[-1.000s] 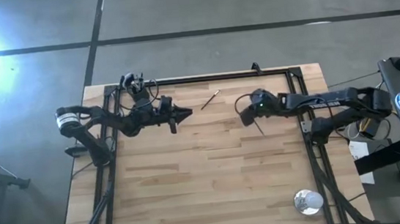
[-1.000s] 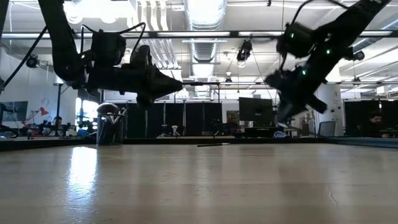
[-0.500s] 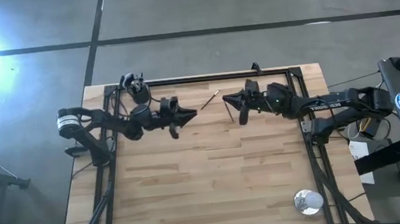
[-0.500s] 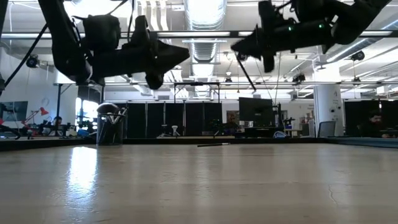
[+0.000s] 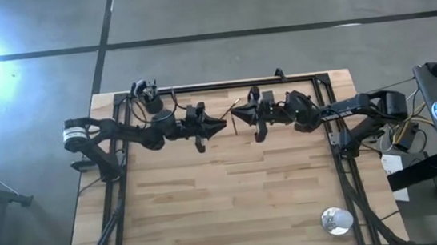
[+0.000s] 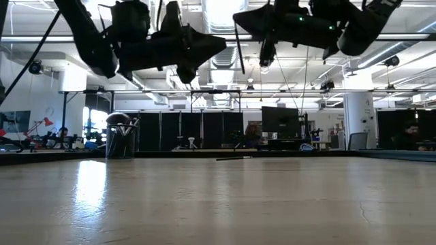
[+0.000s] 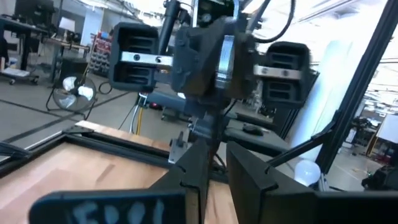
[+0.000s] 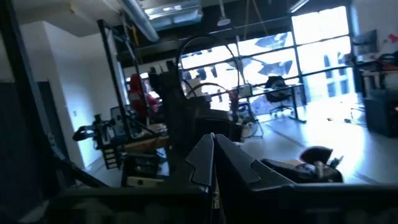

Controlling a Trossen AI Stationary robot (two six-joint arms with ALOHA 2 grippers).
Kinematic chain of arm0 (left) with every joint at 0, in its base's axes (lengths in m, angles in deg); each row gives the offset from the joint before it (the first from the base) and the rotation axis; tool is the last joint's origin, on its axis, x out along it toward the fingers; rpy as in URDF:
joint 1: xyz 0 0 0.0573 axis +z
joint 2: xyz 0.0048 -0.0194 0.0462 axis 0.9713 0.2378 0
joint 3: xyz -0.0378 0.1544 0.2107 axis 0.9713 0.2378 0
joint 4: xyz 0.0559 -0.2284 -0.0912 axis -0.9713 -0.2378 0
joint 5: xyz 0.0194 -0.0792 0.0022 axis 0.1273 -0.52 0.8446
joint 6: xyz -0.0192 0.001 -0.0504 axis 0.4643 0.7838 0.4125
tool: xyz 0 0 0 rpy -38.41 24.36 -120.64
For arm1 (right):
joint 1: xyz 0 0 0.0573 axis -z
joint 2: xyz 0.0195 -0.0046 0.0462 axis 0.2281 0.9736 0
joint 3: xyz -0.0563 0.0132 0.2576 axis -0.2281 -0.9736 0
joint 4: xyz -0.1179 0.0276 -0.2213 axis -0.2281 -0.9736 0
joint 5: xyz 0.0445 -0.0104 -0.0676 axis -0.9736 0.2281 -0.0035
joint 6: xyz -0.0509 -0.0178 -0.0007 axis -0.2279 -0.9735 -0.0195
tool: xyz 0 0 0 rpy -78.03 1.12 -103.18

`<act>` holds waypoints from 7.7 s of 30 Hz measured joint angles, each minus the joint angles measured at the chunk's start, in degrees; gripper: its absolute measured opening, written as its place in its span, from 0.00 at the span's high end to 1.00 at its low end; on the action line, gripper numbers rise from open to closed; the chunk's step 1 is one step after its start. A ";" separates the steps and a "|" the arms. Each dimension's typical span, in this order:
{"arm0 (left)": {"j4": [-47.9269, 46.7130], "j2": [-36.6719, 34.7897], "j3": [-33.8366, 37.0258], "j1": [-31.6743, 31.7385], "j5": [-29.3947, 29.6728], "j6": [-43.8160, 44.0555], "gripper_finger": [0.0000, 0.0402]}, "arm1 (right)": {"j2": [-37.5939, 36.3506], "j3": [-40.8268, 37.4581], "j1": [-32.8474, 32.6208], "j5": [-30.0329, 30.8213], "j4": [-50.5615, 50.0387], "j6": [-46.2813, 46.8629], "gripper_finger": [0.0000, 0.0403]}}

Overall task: Put items in baskets/containers
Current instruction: Put the eyeshadow brush into the holder

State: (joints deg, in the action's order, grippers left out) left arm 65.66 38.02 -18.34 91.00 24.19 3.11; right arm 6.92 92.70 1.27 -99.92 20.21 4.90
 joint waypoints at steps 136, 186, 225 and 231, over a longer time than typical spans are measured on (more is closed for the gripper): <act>-47.19 -31.71 17.42 18.49 14.94 -13.02 0.75 | 39.40 52.38 27.45 0.03 -97.51 -59.06 0.64; -61.15 -18.45 -3.95 17.60 -11.36 6.07 0.73 | 16.20 40.60 -0.49 30.77 -86.05 -82.77 0.98; -68.35 -4.92 -20.22 18.14 -10.88 -2.22 0.97 | 15.07 40.70 -4.98 32.20 -78.98 -84.42 0.96; -65.53 -9.39 -14.18 18.27 2.16 -7.14 0.98 | 10.96 40.24 -4.53 33.43 -81.11 -74.12 0.87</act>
State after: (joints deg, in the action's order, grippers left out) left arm 0.13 28.62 -32.51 109.28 26.35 -4.03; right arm 17.89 132.93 -3.26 -66.49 -60.89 -69.22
